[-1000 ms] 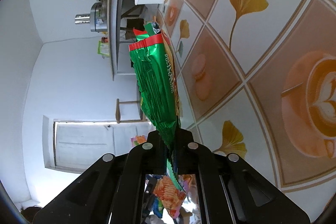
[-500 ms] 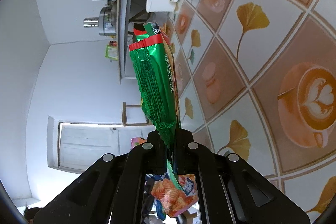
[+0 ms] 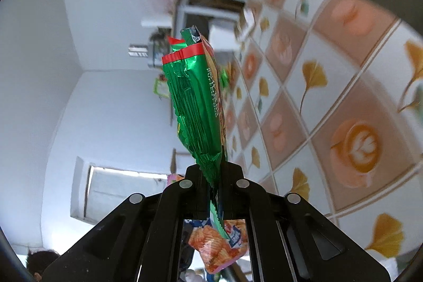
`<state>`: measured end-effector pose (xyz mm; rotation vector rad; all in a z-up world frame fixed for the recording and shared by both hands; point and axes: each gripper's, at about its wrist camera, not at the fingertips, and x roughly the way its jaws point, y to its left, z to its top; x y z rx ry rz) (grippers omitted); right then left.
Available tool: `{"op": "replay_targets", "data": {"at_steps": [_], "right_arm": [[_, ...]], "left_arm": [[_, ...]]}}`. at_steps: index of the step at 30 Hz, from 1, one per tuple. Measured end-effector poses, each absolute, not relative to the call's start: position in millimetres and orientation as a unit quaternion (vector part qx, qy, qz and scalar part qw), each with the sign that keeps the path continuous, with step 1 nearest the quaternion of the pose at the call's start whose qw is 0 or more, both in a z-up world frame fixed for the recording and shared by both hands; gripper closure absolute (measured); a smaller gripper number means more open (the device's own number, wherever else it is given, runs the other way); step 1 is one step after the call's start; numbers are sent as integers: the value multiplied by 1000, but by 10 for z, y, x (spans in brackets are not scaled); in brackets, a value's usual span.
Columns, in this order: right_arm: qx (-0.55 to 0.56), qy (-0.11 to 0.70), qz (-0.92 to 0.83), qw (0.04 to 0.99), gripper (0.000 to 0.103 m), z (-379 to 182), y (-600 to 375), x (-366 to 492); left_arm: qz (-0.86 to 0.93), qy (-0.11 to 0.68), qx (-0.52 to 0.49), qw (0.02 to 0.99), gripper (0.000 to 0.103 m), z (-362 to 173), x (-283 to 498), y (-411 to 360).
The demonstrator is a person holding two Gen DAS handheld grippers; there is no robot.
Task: Collect trash
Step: 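Lift both bags and carry them toward the blue wastebasket, then open the right tool over the wastebasket while the left tool releases the pink bag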
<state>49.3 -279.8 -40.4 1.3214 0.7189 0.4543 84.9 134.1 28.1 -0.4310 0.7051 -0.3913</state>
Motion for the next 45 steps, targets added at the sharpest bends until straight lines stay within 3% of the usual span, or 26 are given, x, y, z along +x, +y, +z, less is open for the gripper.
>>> {"op": "replay_targets", "data": {"at_steps": [11, 19, 25, 33, 36, 37, 38, 39, 42, 45], "right_arm": [[630, 175, 77, 753, 100, -172, -4171, -742], [668, 108, -59, 734, 100, -516, -5050, -1745], [697, 110, -113, 700, 100, -1043, -5374, -1949], [712, 173, -163, 660, 99, -1985, -5823, -1426], [701, 197, -185, 660, 91, -2304, -6074, -1174], [693, 207, -198, 661, 80, -2397, -6136, -1127], [681, 223, -218, 663, 62, -2548, -6228, -1063], [669, 247, -242, 658, 57, -2723, -6305, -1009], [643, 304, -295, 638, 57, -3016, -6378, -986], [636, 308, -298, 642, 50, -3012, -6375, -1108]], "left_arm": [[-328, 342, -180, 862, 96, 691, 1234, 129], [-406, 393, -150, 811, 96, 615, 1499, -1178], [-429, 430, -122, 786, 96, 394, 1500, -1869], [-426, 451, -95, 779, 96, 198, 1636, -2243], [-425, 459, -91, 775, 96, 122, 1712, -2359], [-425, 463, -87, 773, 96, 92, 1728, -2425], [-426, 465, -84, 771, 96, 65, 1752, -2467], [-427, 470, -80, 769, 96, 29, 1771, -2540], [-428, 492, -79, 754, 96, -94, 1855, -2757], [-430, 513, -81, 738, 96, -218, 1911, -3024]]}}
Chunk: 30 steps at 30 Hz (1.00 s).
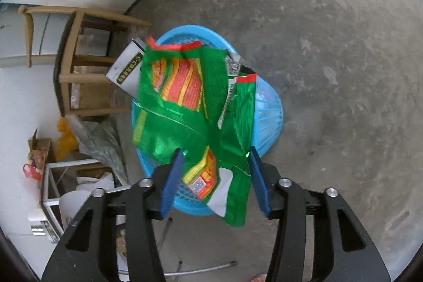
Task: Collect trash
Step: 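Open the right tool over the wastebasket while the left tool releases the pink bag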
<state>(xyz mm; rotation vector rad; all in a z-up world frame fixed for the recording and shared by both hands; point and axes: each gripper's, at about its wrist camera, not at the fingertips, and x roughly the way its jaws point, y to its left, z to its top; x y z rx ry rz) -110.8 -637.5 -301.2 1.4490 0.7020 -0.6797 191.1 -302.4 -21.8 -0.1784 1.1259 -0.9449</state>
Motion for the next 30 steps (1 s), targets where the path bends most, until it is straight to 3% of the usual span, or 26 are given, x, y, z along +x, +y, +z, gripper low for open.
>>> {"op": "replay_targets", "data": {"at_steps": [4, 9, 11, 13, 15, 17, 22, 25, 30], "right_arm": [[591, 310, -314, 676, 44, -2783, -6331, -1297], [606, 278, -301, 681, 44, -2726, -6314, -1509], [618, 260, -301, 678, 44, -2717, -6291, -1611], [628, 244, -303, 674, 44, -2698, -6274, -1694], [638, 232, -306, 668, 44, -2694, -6292, -1737], [636, 233, -309, 667, 44, -2639, -6278, -1788], [592, 255, -320, 694, 45, -2448, -6292, -1739], [546, 254, -345, 720, 52, -2249, -6265, -1659], [441, 273, -338, 785, 57, -1807, -6189, -1142]], "left_arm": [[-432, 550, -102, 707, 96, -409, 1990, -3430], [-429, 586, -137, 673, 96, -750, 2058, -4102], [-414, 612, -140, 659, 85, -1012, 2089, -4366], [-392, 659, -128, 629, 48, -1371, 2108, -4574], [-339, 719, -136, 591, 46, -1808, 2117, -4609], [-305, 727, -159, 595, 46, -1934, 2125, -4448], [-334, 697, -160, 615, 46, -1593, 2202, -4119], [-373, 659, -134, 640, 46, -1166, 2190, -3989], [-454, 516, -34, 726, 34, -130, 1924, -3527]]}}
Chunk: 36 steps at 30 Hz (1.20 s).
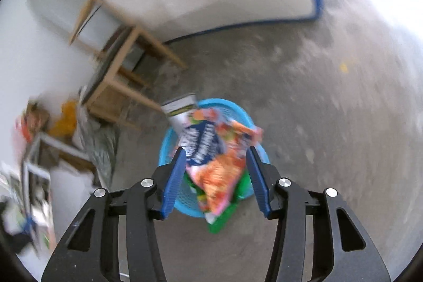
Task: Collect trash
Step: 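Open the right tool over the wastebasket while the left tool releases the pink bag, then swing both tools back toward the table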
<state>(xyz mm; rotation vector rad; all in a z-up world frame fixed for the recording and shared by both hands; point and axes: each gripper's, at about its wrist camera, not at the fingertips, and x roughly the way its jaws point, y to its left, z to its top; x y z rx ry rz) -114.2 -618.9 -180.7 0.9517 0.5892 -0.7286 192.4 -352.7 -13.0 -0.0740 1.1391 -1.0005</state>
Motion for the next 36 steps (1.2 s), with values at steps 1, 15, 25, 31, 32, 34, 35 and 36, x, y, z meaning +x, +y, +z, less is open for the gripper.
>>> {"op": "replay_targets", "data": {"at_steps": [1, 15, 25, 31, 32, 34, 35, 36], "right_arm": [[418, 293, -329, 794, 57, -1791, -6171, -966], [268, 652, -303, 642, 88, -3690, -6473, 820], [277, 630, -315, 653, 66, -3779, -6486, 932], [251, 590, -286, 712, 54, -3308, -6345, 794], [256, 579, -284, 721, 53, -3232, -6341, 748], [271, 557, -283, 732, 53, -3121, -6335, 659], [283, 544, -285, 737, 53, -3064, -6355, 608], [295, 530, -289, 741, 53, -3011, -6379, 560]], "left_arm": [[-466, 478, -6, 745, 28, 64, 1827, -3326], [-293, 365, 2, 883, 6, 299, 1166, -674], [-253, 393, -46, 883, 6, 41, 989, -234], [-278, 386, -54, 878, 6, 12, 908, -234], [-280, 384, -54, 878, 6, 22, 889, -226], [-284, 379, -58, 879, 6, 44, 845, -189], [-284, 378, -61, 879, 6, 58, 826, -173], [-284, 376, -64, 880, 6, 68, 805, -144]]}}
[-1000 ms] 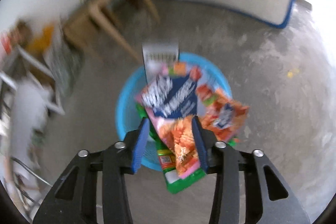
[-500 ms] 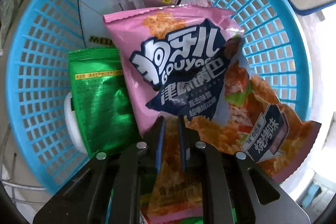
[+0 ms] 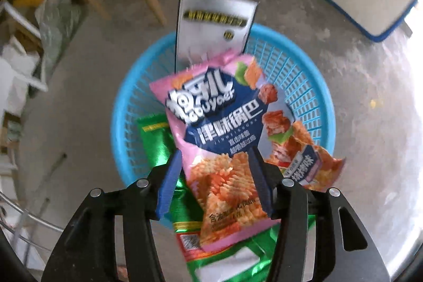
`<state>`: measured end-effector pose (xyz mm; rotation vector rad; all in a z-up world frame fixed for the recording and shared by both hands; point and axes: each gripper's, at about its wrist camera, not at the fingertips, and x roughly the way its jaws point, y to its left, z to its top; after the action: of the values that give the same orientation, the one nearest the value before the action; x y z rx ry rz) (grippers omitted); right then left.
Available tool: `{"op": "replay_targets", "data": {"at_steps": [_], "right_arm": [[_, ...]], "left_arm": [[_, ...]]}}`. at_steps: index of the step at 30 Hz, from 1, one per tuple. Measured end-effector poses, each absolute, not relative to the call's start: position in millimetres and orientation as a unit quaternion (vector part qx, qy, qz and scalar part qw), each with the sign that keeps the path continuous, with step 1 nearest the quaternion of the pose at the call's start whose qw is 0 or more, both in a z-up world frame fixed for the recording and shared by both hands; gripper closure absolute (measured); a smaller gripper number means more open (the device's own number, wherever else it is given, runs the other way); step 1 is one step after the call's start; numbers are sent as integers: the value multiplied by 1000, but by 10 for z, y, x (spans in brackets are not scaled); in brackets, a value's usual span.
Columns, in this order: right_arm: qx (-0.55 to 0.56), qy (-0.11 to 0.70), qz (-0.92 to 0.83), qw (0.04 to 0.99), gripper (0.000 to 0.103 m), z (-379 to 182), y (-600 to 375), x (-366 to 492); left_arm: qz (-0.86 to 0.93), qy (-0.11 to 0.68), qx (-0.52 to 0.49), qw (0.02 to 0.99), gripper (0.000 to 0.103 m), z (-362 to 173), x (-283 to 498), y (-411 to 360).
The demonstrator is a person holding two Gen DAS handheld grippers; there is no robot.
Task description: Collect trash
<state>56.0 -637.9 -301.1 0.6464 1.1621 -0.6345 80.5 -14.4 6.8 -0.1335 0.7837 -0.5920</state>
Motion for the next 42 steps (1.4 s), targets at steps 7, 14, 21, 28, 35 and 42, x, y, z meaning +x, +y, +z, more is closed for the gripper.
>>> {"op": "replay_targets", "data": {"at_steps": [7, 14, 21, 28, 35, 42], "right_arm": [[349, 433, -281, 782, 53, -2442, -6265, 340], [291, 374, -229, 850, 46, -1479, -5513, 102], [160, 305, -185, 920, 13, -488, -4301, -205], [86, 239, -161, 954, 7, -58, -3306, -291], [60, 243, -79, 965, 7, -85, -2422, -194], [44, 297, -33, 953, 7, -101, -1868, -167]], "left_arm": [[-272, 352, -80, 892, 6, 146, 640, 43], [-249, 346, -90, 900, 6, 171, 506, 159], [-188, 344, -103, 914, 6, 203, 317, 296], [-111, 352, -36, 929, 5, 182, 70, 316], [-26, 343, 30, 938, 6, 147, -130, 392], [-22, 365, -23, 930, 6, 180, -64, 520]]}}
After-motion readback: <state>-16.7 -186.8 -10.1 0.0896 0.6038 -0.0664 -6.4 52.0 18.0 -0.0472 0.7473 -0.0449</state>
